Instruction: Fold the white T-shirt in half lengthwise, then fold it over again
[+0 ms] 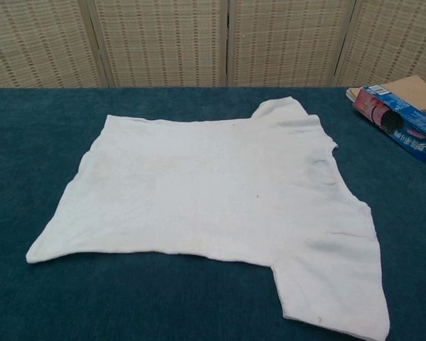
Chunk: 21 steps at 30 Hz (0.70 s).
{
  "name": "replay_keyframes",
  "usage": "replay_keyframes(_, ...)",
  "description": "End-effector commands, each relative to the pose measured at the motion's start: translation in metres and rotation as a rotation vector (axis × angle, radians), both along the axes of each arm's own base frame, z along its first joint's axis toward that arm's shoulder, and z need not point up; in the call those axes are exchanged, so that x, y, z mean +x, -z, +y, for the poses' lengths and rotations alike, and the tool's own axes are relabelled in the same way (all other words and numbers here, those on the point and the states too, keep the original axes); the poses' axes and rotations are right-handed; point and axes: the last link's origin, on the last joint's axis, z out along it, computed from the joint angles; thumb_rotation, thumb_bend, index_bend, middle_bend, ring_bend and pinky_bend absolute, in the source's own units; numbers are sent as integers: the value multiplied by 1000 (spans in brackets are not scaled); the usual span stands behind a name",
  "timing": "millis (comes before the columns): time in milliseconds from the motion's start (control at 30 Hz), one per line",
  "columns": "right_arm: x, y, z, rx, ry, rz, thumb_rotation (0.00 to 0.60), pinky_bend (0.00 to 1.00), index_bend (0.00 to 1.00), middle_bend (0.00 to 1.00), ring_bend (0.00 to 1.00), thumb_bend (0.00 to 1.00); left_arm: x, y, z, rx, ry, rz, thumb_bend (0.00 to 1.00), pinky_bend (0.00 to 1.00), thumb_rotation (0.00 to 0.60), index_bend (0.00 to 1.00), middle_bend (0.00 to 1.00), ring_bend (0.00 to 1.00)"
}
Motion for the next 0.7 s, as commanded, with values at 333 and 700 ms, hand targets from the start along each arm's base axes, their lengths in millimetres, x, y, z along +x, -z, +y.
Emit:
replay_keyframes(333,3,-5,0,-15,-16,2,600,251,247,271,192,246,2,-2,2,-24,32,-6,154,13,600,141,24,34)
replay_keyframes(700,13,-11,-6,-26,-54,3,600,251,247,271,192,254,7,2,18,-175,169,-57,154,13,600,174,24,38)
